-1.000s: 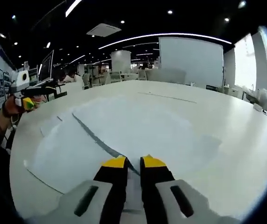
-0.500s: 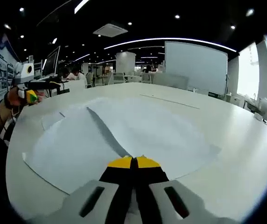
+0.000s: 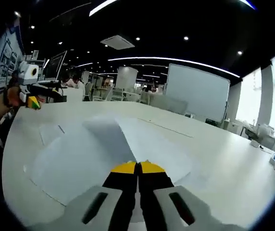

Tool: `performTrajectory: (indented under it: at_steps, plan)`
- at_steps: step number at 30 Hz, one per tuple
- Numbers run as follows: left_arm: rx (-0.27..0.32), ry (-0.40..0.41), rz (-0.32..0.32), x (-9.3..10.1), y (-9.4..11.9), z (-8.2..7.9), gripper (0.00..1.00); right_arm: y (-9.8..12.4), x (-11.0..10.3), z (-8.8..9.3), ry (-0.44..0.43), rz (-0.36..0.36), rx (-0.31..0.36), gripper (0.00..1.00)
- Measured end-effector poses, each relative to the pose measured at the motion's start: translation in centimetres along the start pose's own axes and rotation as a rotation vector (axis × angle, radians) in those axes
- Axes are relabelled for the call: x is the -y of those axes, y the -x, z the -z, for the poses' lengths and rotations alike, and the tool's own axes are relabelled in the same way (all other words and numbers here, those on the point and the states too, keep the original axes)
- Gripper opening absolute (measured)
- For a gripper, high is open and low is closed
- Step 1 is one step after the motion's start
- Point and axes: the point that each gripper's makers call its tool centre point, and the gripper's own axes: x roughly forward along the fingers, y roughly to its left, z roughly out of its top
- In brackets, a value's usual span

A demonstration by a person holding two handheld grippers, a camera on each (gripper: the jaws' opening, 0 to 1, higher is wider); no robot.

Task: Organize the stack of printing papers by aligning and flattening the scattered papers on the table

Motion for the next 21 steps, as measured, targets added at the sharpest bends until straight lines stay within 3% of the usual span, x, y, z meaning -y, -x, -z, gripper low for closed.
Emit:
performTrajectory:
  at_steps: [9,21]
  plan:
    - [0.006,-0.003,-0.003,-0.1,0.3,-0.2,0.93,0.9,0.1,-2.2,0.01,0.018,0.063,0.0]
    - [0.015,-0.003,-0.008,-0.2,0.7,-0.4,0.93,1.7,-0.8,-4.5,-0.061,-0.028,0.111,0.0]
